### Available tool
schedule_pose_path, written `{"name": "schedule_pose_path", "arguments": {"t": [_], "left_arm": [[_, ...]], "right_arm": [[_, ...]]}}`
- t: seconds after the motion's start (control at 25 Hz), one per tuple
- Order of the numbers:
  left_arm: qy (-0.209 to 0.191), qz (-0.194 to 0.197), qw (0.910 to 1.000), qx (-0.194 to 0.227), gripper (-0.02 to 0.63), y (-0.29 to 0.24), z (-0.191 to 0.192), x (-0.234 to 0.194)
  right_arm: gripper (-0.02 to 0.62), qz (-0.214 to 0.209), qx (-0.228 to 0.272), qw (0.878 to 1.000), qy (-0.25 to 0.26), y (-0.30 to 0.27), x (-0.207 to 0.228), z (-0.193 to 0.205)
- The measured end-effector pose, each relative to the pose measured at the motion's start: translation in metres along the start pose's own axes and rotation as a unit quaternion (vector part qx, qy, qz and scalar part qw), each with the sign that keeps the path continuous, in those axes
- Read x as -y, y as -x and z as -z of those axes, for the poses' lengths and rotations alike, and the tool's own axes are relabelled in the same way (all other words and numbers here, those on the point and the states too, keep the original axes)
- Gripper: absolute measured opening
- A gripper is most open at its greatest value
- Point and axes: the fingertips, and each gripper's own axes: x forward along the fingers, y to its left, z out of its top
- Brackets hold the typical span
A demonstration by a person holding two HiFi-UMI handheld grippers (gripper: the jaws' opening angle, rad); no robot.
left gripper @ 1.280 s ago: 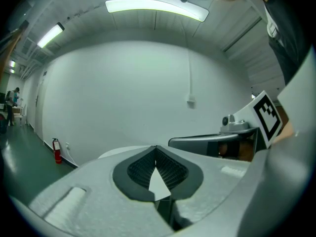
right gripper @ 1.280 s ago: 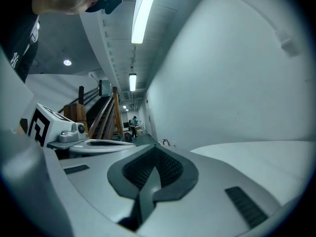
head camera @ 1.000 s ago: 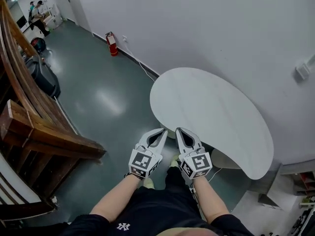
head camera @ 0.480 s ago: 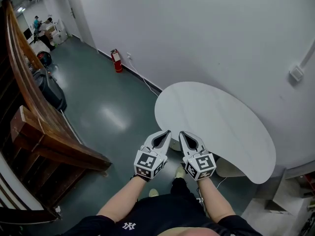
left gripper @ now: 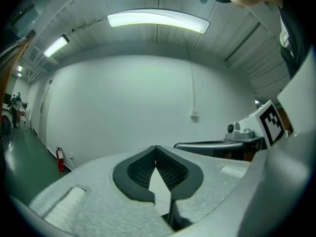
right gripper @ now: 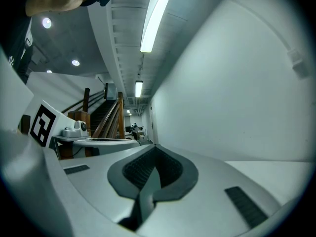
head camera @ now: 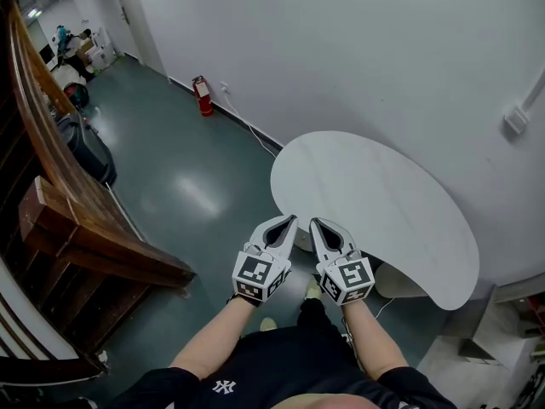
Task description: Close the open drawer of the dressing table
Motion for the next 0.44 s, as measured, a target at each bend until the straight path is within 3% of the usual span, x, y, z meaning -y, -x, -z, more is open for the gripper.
{"name": "schedule_pose_path", "arguments": {"t": [0.44], "left_arm": [[0.001, -0.006, 1.0000, -0.001, 0.011, 0.006, 0.004, -0.014]], "right_arm": [[0.014, -0.002, -0.004, 1.000, 0.000, -0.013, -0.010, 0.005]]}}
